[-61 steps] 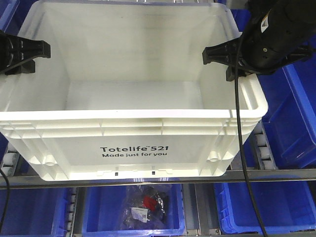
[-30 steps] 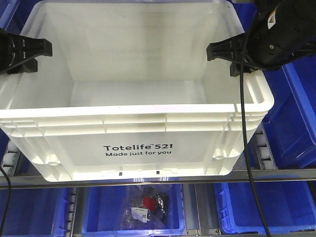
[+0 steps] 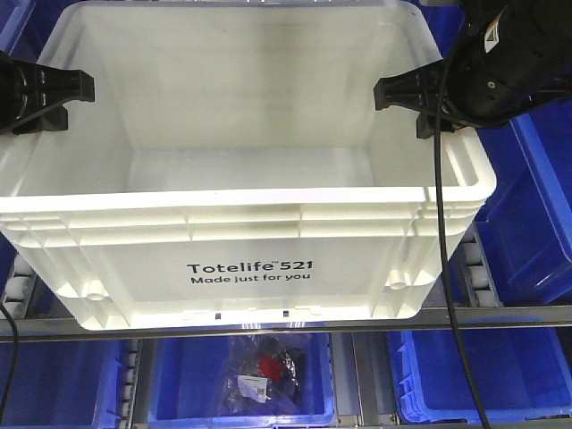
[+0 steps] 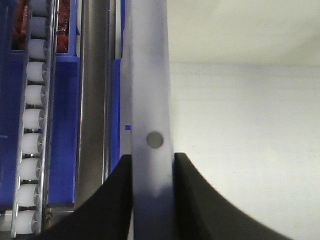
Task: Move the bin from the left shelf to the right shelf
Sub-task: 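Lift the white tote with both grippers off the roller shelf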
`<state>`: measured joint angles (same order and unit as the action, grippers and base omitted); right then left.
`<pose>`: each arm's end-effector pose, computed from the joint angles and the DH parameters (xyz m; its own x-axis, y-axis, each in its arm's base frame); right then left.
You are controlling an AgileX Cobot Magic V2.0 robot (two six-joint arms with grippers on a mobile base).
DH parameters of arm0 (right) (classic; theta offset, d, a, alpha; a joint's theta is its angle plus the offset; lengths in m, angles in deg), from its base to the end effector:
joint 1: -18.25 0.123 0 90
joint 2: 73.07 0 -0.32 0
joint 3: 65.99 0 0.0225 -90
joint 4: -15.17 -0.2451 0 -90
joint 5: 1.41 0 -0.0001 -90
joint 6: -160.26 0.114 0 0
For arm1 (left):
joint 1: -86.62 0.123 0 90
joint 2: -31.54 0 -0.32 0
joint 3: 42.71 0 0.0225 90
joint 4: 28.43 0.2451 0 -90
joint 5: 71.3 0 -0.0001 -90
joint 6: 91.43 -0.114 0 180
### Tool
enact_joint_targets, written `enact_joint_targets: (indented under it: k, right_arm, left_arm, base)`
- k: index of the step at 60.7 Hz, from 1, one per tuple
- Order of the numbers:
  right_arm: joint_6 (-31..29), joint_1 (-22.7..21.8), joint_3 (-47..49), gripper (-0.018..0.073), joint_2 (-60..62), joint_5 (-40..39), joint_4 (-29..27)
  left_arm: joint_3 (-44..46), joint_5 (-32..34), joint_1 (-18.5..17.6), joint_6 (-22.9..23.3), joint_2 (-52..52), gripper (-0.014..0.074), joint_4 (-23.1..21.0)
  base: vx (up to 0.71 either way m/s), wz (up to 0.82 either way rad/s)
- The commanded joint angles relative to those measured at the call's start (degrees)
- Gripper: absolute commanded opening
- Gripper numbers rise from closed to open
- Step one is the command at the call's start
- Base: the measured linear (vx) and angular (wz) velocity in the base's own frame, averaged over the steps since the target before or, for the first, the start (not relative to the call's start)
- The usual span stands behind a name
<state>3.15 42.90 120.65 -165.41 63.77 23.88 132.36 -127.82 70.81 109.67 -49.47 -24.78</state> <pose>0.2893 0.1155 0.3851 -0.8637 -0.0377 -0.5026 -0.0716 0.9963 0.0483 0.2540 -0.0656 0.3886 -0.7992 -0.1130 -0.5903 -0.0216 0.9869 -0.1597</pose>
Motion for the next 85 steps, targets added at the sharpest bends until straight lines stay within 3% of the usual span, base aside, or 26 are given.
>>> enact_joint_targets:
  k: [1, 85]
  right_arm:
    - [0.11, -0.27, 2.19, 0.0031, 3.0, -5.09, 3.44]
    - [0.11, -0.27, 2.19, 0.0031, 3.0, -5.09, 3.44]
  left_arm:
    - [2.28, 5.58, -0.39, -0.94, 2.76, 0.0054, 1.8]
    - [2.28, 5.58, -0.39, -0.94, 2.76, 0.0055, 1.8]
  base:
    - [0.0, 0.0]
    - [-0.06, -0.03]
